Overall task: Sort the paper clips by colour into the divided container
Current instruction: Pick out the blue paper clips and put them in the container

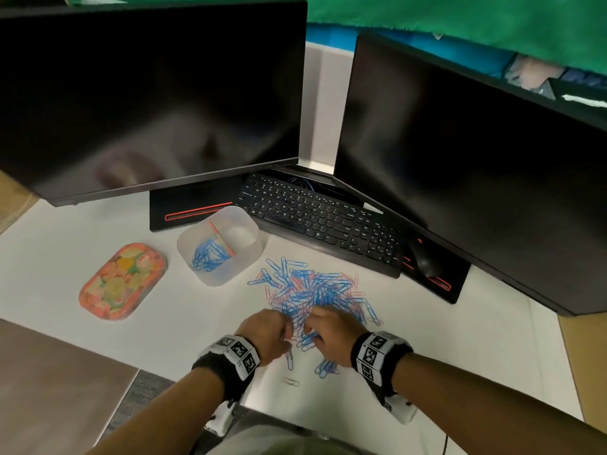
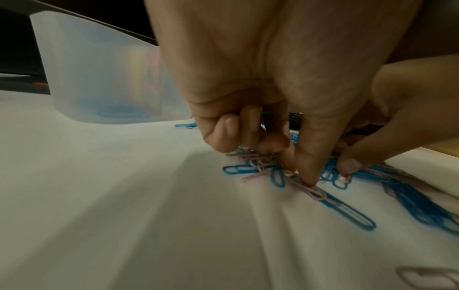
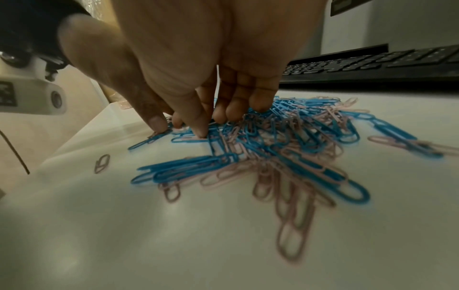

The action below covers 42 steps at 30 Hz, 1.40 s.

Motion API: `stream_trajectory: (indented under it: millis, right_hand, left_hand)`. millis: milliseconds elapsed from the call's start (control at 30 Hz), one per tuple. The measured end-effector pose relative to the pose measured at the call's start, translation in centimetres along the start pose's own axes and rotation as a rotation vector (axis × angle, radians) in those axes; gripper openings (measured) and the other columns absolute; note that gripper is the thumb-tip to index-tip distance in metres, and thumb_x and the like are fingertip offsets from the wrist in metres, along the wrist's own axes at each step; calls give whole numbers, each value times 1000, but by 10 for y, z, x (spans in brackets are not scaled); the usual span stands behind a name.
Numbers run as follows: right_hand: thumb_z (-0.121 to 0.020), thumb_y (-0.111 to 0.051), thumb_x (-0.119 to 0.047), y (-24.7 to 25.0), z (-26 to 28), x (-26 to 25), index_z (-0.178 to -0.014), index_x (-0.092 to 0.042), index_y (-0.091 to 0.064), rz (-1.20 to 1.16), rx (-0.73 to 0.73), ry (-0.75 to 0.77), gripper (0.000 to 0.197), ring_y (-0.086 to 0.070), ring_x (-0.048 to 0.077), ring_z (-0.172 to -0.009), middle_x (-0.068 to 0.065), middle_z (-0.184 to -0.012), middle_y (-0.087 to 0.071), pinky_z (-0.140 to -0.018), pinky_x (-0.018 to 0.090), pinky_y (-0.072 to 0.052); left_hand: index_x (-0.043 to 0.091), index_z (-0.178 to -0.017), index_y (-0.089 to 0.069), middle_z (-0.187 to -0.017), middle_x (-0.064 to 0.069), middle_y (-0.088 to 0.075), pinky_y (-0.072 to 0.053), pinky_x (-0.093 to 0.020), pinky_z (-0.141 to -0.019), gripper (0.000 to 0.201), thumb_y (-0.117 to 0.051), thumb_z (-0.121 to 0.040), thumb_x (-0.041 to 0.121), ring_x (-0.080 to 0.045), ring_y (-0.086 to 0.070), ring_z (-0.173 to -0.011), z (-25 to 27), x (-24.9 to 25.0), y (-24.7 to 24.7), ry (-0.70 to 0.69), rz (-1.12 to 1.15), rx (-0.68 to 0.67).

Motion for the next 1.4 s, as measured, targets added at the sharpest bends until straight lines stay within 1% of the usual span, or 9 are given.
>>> stream_trajectory:
  millis: [200, 367, 700, 800, 933, 1000, 1067, 1200, 1400]
  right_hand:
    - [-89, -54, -13, -2, -3, -2, -96, -13, -66, 29, -29, 2, 14, -53, 18, -91, 1, -96, -59, -80, 29, -47]
    - [-85, -52, -5, -5, -6, 2, -83, -15, -63, 67, -34, -18, 15, -52, 17, -83, 0, -85, -58, -70, 26, -42]
    - [-86, -51, -3, -3, -6, -5, -93, -13, -60, 49, -11, -23, 16, -54, 19, -89, 2, -95, -61, -79, 33, -51]
    - [-85, -48, 1, -1, -7, -2, -98, -12, -62, -29, -13, -92, 24, -58, 22, -90, 6, -99, -65, -80, 33, -51]
    - [-86, -49, -1, 0, -10, 6, -103, -13, -65, -129, -15, -160, 26, -60, 20, -91, 6, -104, -67, -79, 24, -45]
    - [-88, -48, -2, 3, -11, 8, -108, -12, -66, -195, 10, -180, 29, -58, 15, -90, 6, -106, -67, -78, 20, -42]
    - [-89, -46, -1, 8, -11, 11, -112, -15, -66, -314, 35, -228, 34, -54, 9, -84, 5, -106, -67, -75, 19, -43]
    - [-87, -51, -3, 18, -10, 22, -94, -21, -68, -530, 41, -316, 27, -53, 14, -64, -2, -71, -59, -64, 28, -48]
    - [-92, -54, -10, 30, -9, 24, -85, -8, -64, -832, -10, -410, 12, -62, 16, -59, 4, -65, -59, -58, 28, -50]
  left_hand:
    - [30, -98, -66, -103, 6, -63, -51, -29, -82, 27, -54, -80, 13, -18, -61, -95, 2, -3, 7, -103, -4, 9]
    - [33, -108, -65, -116, 9, -52, -51, -33, -87, 30, -55, -85, 18, -19, -61, -99, 12, 1, 4, -255, -124, -101]
    - [26, -97, -62, -117, 5, -51, -50, -30, -77, 15, -51, -88, 26, -25, -65, -89, 13, 6, 6, -219, -226, -59]
    - [23, -89, -64, -104, 7, -59, -49, -25, -76, 11, -54, -83, 24, -17, -62, -90, 11, 6, 9, -196, -56, 3]
    - [22, -78, -64, -81, 7, -66, -53, -30, -72, 6, -59, -79, 26, -15, -62, -76, 6, -6, 14, -95, 181, 81]
    - [26, -83, -65, -78, 6, -66, -52, -26, -72, 7, -64, -80, 20, -15, -62, -75, 6, -11, 18, -53, 315, 151]
    - [29, -99, -66, -77, 4, -65, -50, -22, -74, 24, -66, -82, 12, -13, -61, -73, 6, -16, 22, 8, 466, 186]
    - [29, -95, -71, -80, 0, -70, -53, -27, -70, 22, -66, -82, 11, -15, -63, -70, 1, -24, 25, 91, 775, 152]
    - [9, -86, -65, -50, 9, -55, -34, -19, -51, 21, -49, -88, -5, -8, -36, -47, -1, -12, 30, 219, 1205, 139]
Point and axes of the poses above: each hand's wrist, its own z-axis away from the middle knuckle, its own y-axis out of the back of the hand, x = y × z, the point moved 5 cm from there along -z, towards the middle knuckle
